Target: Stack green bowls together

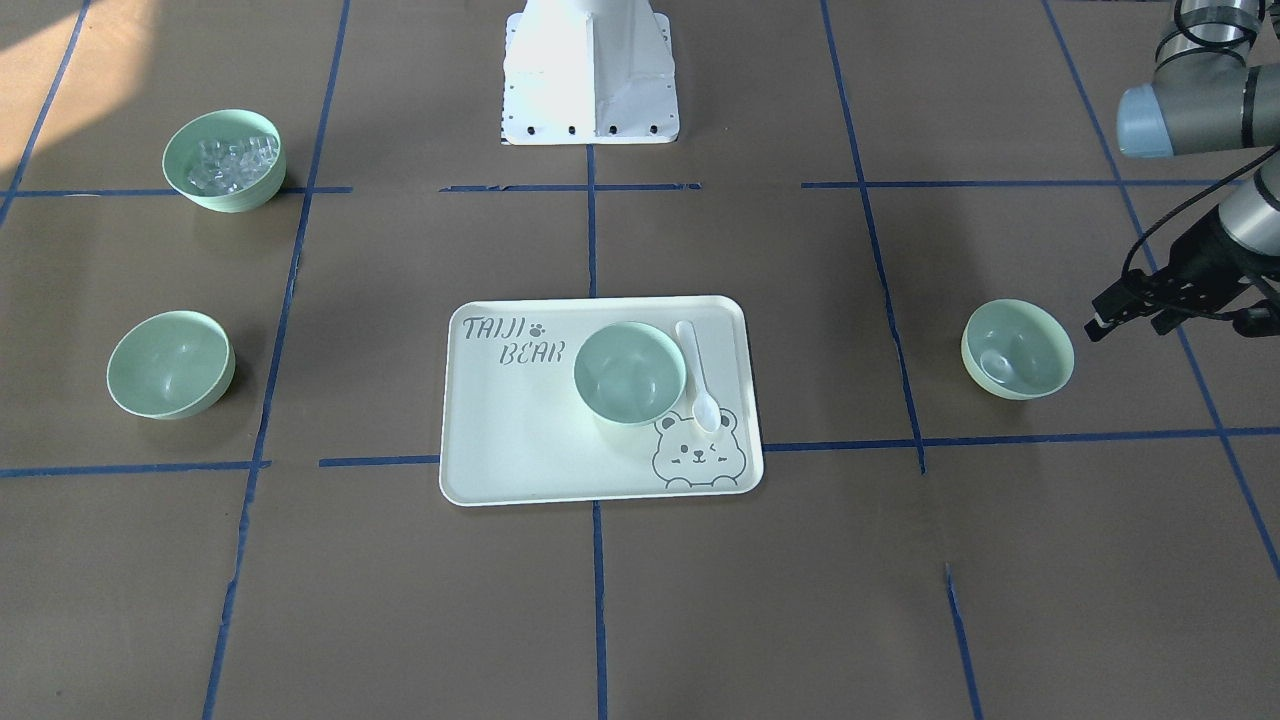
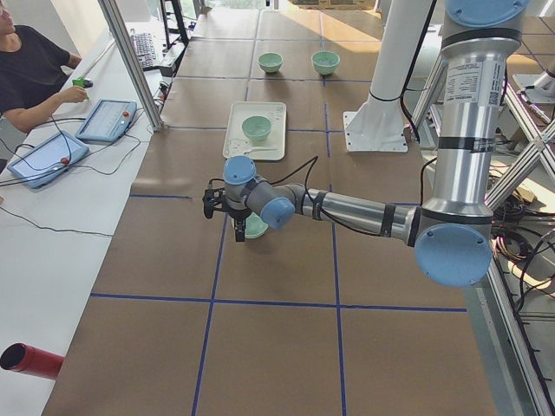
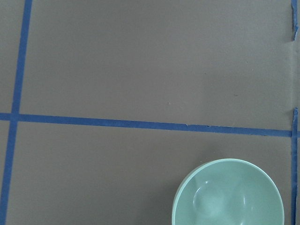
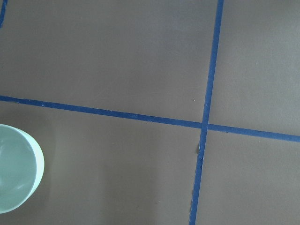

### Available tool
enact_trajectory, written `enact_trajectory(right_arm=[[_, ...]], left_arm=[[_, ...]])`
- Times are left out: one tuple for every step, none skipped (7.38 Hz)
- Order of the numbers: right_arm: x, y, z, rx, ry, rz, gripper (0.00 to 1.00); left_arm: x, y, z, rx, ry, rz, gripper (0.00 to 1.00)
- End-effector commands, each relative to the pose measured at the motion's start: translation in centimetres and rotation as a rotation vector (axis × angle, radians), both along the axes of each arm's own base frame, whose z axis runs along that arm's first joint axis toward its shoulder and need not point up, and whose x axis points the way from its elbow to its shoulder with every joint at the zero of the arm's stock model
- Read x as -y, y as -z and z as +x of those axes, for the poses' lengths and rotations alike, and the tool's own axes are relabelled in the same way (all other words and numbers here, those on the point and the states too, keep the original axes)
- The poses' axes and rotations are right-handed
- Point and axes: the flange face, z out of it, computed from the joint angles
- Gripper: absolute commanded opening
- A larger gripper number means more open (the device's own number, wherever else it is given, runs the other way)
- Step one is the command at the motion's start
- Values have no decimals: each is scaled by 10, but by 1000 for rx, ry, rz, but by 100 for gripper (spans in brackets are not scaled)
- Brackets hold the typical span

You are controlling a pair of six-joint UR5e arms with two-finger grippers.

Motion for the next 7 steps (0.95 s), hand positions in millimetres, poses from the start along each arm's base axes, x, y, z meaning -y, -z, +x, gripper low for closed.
enact_trajectory(right_arm=[[1,3,-2,7,2,2,100],[1,3,-1,13,2,3,100],[1,4,-1,13,1,5,100],[3,6,-2,10,2,8,100],[4,8,-2,10,1,10,100],[6,9,-2,10,1,13,100],[6,10,-2,12,2,15,100]], left_arm=[[-6,-25,32,13,21,-6,100],[-12,-34,48,40,12,-9,100],[-14,-37,54,41,14,-6,98],[-15,-38,57,37,24,-24,86],[-17,-38,63,34,30,-43,70],[-18,-38,64,34,28,-44,56],[-18,-36,64,32,26,-39,35]])
